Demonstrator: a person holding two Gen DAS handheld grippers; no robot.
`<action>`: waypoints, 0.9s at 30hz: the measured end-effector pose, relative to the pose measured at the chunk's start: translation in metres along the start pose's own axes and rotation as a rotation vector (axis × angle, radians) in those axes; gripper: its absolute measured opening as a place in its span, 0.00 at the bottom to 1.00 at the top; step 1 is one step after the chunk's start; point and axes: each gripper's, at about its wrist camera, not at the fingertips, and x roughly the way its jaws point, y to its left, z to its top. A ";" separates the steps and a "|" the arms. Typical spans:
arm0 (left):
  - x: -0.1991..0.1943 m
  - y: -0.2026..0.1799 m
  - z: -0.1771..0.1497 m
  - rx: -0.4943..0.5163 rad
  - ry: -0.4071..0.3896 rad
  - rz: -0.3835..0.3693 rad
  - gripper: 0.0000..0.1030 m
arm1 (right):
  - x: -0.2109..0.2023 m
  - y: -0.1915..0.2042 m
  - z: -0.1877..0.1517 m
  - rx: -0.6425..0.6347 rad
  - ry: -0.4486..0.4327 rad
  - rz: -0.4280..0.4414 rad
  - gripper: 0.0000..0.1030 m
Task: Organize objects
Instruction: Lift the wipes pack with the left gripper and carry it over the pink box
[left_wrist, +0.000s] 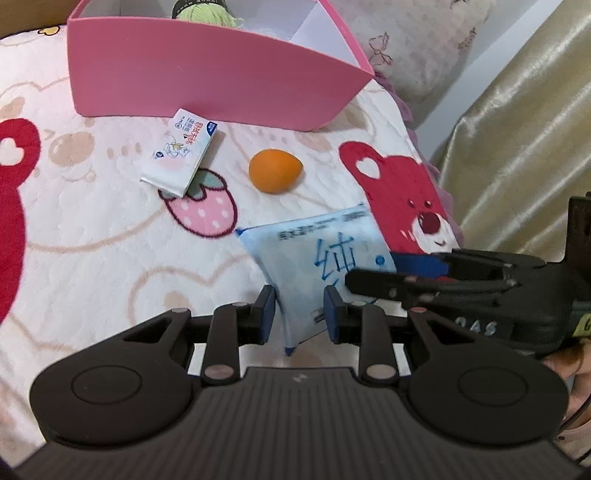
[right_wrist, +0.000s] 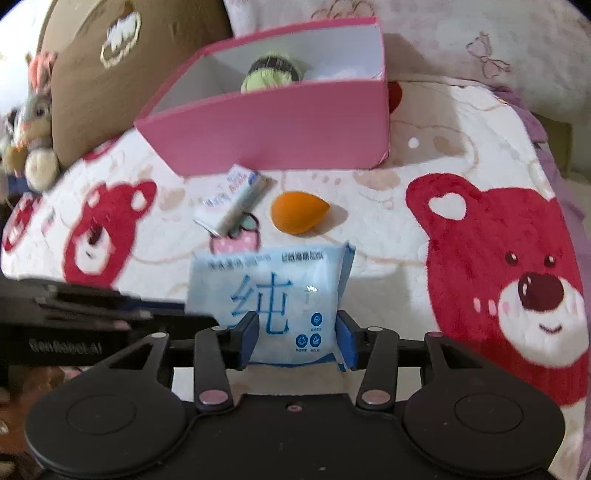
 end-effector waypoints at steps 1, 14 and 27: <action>-0.006 -0.001 0.000 0.000 0.001 -0.002 0.25 | -0.006 0.004 0.000 -0.003 -0.009 0.006 0.52; -0.089 -0.030 0.005 0.133 -0.108 0.050 0.25 | -0.068 0.062 0.009 -0.127 -0.109 -0.018 0.53; -0.136 -0.046 0.060 0.160 -0.200 0.089 0.25 | -0.109 0.095 0.065 -0.225 -0.275 -0.054 0.49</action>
